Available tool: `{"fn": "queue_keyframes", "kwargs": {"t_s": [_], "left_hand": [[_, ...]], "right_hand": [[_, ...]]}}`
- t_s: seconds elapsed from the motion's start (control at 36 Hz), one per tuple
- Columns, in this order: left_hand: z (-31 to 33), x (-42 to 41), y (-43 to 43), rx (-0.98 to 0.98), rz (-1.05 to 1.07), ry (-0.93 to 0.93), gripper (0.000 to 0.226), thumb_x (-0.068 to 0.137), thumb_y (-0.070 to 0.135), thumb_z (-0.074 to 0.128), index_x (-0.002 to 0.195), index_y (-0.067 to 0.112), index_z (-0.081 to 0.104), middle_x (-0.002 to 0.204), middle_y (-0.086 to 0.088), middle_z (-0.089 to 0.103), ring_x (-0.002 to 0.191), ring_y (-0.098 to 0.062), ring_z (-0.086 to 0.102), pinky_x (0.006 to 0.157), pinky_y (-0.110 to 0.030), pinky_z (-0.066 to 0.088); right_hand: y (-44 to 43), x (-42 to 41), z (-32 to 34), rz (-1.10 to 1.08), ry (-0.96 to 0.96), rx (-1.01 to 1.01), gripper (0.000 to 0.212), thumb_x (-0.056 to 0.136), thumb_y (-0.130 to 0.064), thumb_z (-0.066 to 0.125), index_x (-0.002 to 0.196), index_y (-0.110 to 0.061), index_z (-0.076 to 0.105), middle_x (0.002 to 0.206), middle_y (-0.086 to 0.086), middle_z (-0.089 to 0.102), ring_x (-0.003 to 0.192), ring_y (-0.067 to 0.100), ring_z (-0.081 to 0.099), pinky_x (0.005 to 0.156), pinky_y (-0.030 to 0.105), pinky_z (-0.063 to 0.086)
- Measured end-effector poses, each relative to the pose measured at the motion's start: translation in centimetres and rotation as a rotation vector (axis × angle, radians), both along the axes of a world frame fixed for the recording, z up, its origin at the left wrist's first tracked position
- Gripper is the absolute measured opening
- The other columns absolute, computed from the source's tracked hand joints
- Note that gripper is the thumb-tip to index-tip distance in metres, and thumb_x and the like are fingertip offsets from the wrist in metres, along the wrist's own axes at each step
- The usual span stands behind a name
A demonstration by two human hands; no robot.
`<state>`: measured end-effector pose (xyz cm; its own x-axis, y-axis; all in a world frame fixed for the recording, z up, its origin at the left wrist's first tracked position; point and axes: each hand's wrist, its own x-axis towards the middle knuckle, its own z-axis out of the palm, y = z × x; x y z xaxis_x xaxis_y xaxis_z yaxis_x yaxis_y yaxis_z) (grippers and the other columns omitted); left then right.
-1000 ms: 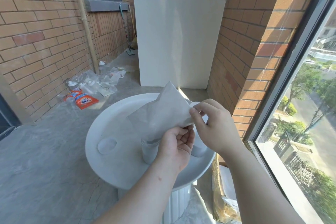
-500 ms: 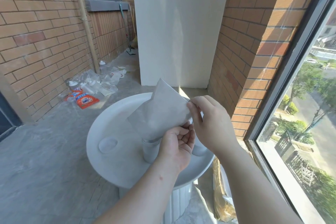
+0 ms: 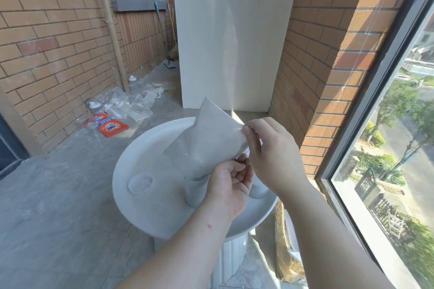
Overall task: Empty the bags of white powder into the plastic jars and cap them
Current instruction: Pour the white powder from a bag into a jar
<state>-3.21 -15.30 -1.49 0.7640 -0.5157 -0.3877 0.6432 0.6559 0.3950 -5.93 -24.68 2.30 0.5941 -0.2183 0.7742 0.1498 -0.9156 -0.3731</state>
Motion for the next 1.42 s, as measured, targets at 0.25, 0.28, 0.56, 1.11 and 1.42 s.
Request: {"fn": "queue_keyframes", "kwargs": {"t_s": [0.25,0.28,0.56,1.11,1.42], "left_hand": [[-0.2,0.1,0.1,-0.006,-0.014,0.007,0.029,0.081,-0.015,0.042,0.079,0.006,0.061,0.079,-0.006,0.071,0.063,-0.017,0.069,0.063,-0.027,0.056],[-0.1,0.1,0.2,-0.006,-0.012,0.006,0.029,0.081,-0.015,0.042,0.079,0.006,0.061,0.079,-0.006,0.071,0.062,-0.017,0.069,0.062,-0.027,0.056],[0.0,0.3,0.6,-0.027,-0.002,0.013,0.028,0.081,-0.014,0.042,0.079,-0.001,0.068,0.08,-0.008,0.071,0.064,-0.018,0.069,0.067,-0.028,0.055],[0.7,0.1,0.3,-0.022,0.02,-0.006,0.026,0.084,-0.013,0.043,0.082,-0.003,0.067,0.073,-0.01,0.069,0.069,-0.018,0.068,0.062,-0.023,0.057],[0.6,0.1,0.0,-0.03,0.012,-0.011,0.026,0.082,-0.012,0.044,0.081,-0.001,0.068,0.076,-0.009,0.069,0.069,-0.017,0.068,0.064,-0.022,0.055]], "right_hand": [[0.3,0.1,0.3,0.011,0.01,-0.036,0.024,0.101,-0.03,0.045,0.092,-0.017,0.063,0.087,-0.001,0.06,0.076,0.028,0.057,0.062,0.047,0.05],[0.3,0.2,0.3,0.009,0.014,-0.044,0.024,0.101,-0.03,0.045,0.092,-0.017,0.063,0.087,0.0,0.06,0.075,0.028,0.057,0.062,0.047,0.05],[0.3,0.3,0.1,0.005,0.031,0.013,0.026,0.1,-0.032,0.046,0.091,-0.017,0.064,0.089,-0.002,0.062,0.079,0.026,0.06,0.065,0.046,0.051],[-1.8,-2.2,0.0,0.091,0.204,0.314,0.011,0.096,-0.028,0.061,0.088,-0.026,0.068,0.087,-0.018,0.062,0.09,0.001,0.058,0.071,0.012,0.039],[-1.7,-1.7,-1.2,0.09,0.15,0.173,0.009,0.097,-0.023,0.061,0.089,-0.02,0.063,0.088,-0.012,0.06,0.084,0.006,0.059,0.067,0.026,0.046]]}}
